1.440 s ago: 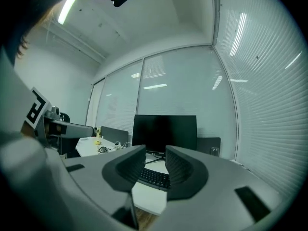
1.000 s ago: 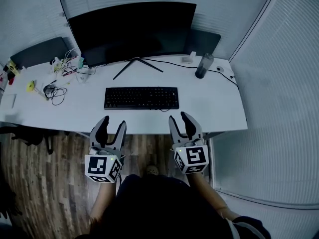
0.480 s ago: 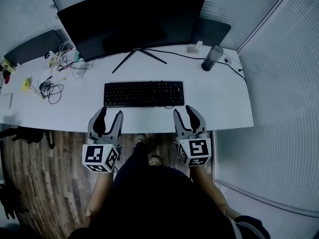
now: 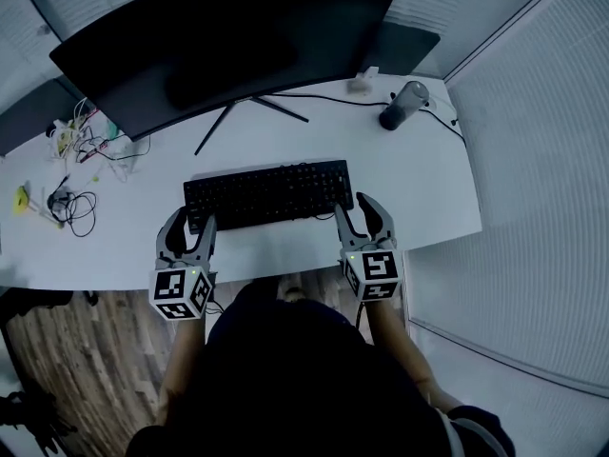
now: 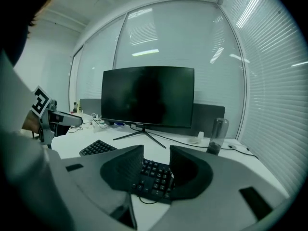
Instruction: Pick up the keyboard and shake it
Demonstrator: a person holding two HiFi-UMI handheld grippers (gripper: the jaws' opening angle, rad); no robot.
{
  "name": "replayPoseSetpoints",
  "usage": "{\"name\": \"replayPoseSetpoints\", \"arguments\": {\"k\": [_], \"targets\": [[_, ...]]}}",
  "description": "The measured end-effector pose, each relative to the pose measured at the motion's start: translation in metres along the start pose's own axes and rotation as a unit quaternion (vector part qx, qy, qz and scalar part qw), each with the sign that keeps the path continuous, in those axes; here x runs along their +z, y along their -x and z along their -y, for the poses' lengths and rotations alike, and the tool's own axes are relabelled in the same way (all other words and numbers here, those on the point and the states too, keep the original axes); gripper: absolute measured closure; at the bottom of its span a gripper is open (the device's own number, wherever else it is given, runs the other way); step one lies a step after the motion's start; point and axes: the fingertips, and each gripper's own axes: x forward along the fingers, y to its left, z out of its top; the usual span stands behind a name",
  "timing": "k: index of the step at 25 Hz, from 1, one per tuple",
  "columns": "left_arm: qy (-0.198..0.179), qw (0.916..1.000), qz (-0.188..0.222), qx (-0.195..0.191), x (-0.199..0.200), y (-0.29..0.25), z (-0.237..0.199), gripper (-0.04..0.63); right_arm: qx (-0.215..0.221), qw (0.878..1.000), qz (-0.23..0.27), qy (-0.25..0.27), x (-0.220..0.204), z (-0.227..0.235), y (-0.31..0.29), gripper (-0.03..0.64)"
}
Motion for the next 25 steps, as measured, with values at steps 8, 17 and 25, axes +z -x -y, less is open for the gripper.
{"name": "replayPoseSetpoints", "arguments": {"k": [8, 17, 25], "targets": [[0.027, 0.9963, -0.080, -0.017, -0.049, -0.047, -0.047, 0.359, -0.033, 0.995, -0.089, -0.031, -0.044, 0.026, -0.036, 0.441], [0.076, 0.9807, -0.178, -0.027, -0.100, -0.063, -0.073, 0.297, 0.028, 0.976, -0.192, -0.099, -0.100, 0.050, -0.079, 0.368], [0.149, 0.9560, -0.250, -0.036, -0.132, -0.073, -0.071, 0.261, 0.076, 0.949, -0.265, -0.156, -0.136, 0.057, -0.106, 0.347]]}}
